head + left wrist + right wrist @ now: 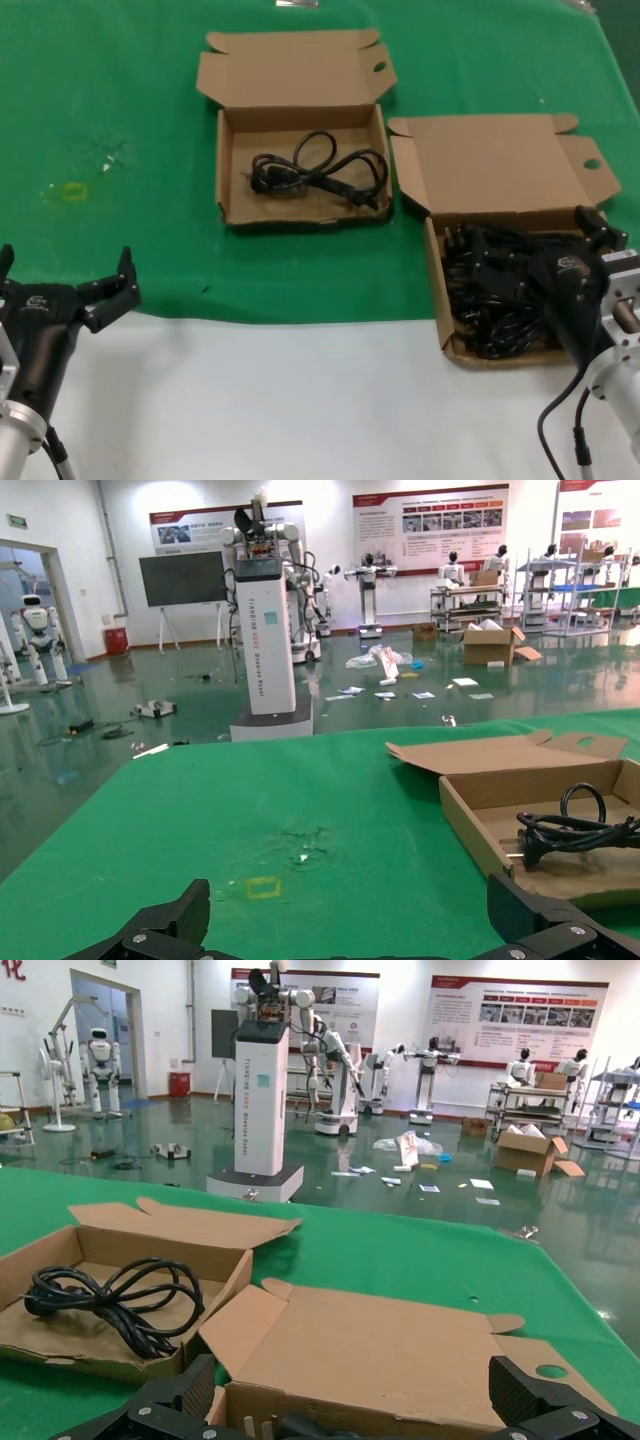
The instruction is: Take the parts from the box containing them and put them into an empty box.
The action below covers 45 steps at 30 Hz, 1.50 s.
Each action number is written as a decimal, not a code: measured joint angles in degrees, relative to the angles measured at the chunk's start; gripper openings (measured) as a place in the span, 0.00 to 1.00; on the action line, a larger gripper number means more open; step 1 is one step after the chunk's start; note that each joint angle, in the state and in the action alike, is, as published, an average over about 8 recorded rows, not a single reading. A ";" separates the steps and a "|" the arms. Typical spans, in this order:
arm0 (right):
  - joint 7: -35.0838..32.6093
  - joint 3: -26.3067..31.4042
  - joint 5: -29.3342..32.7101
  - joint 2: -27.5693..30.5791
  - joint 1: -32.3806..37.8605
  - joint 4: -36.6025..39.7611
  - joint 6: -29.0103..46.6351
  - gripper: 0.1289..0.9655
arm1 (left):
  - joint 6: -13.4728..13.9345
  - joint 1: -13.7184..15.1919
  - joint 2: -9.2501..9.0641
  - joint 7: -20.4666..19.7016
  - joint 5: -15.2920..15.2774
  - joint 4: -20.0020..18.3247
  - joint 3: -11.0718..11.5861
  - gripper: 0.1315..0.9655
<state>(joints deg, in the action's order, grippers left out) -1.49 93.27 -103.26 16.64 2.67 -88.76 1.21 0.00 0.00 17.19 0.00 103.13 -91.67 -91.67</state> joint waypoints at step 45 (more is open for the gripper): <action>0.00 0.00 0.00 0.00 0.00 0.00 0.00 1.00 | 0.00 0.00 0.00 0.00 0.00 0.00 0.00 1.00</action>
<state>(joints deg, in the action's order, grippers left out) -1.49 93.27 -103.26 16.64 2.67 -88.76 1.21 0.00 0.00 17.19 0.00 103.13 -91.67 -91.67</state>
